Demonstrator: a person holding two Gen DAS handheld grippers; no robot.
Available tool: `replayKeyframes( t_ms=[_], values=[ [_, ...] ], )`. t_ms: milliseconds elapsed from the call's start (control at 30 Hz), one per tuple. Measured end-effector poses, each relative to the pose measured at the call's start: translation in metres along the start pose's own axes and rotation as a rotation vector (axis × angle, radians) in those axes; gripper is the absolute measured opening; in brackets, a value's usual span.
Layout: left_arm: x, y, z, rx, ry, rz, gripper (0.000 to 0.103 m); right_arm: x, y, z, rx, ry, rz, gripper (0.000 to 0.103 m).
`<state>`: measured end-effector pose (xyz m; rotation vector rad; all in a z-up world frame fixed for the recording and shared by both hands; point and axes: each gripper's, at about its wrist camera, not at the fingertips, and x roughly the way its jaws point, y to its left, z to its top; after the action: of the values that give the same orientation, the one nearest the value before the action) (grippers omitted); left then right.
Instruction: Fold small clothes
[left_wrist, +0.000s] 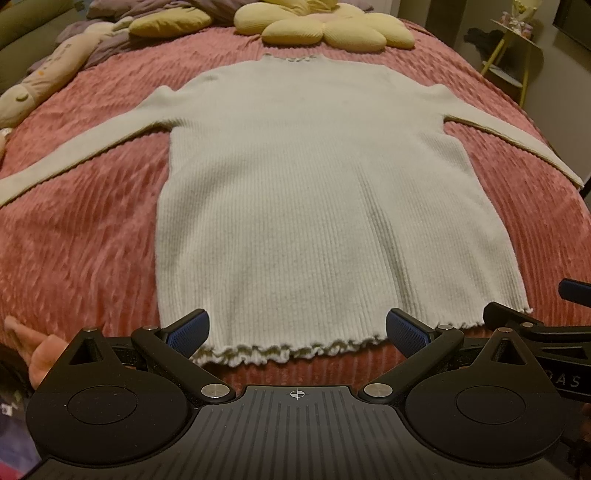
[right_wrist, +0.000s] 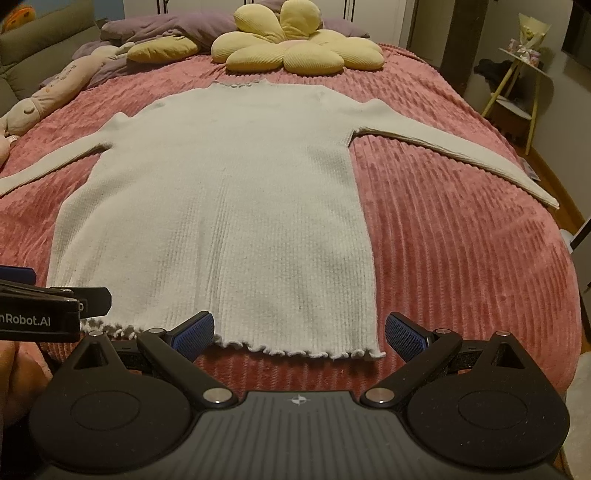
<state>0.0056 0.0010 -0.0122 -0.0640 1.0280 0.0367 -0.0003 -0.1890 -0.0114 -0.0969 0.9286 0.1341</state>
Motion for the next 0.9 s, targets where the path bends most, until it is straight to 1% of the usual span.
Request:
replayKeyframes(
  t_ms=[133,400,633,800,900],
  values=[
    [0.001,0.001,0.001,-0.001,0.003,0.001,0.103,0.0,0.0,0.0,0.002,-0.004,0.013,0.099],
    [0.003,0.001,0.001,0.0,0.007,0.004,0.103,0.0,0.0,0.0,0.007,-0.011,0.068,0.099],
    [0.006,0.0,0.002,0.001,0.015,0.007,0.103,0.004,0.001,0.001,0.005,-0.001,0.07,0.099],
    [0.009,-0.001,0.003,0.004,0.022,0.008,0.103,0.007,0.002,0.0,-0.022,0.004,0.057,0.099],
    [0.011,-0.002,0.003,0.004,0.028,0.009,0.103,0.01,0.0,0.0,-0.009,0.015,0.082,0.099]
  ],
)
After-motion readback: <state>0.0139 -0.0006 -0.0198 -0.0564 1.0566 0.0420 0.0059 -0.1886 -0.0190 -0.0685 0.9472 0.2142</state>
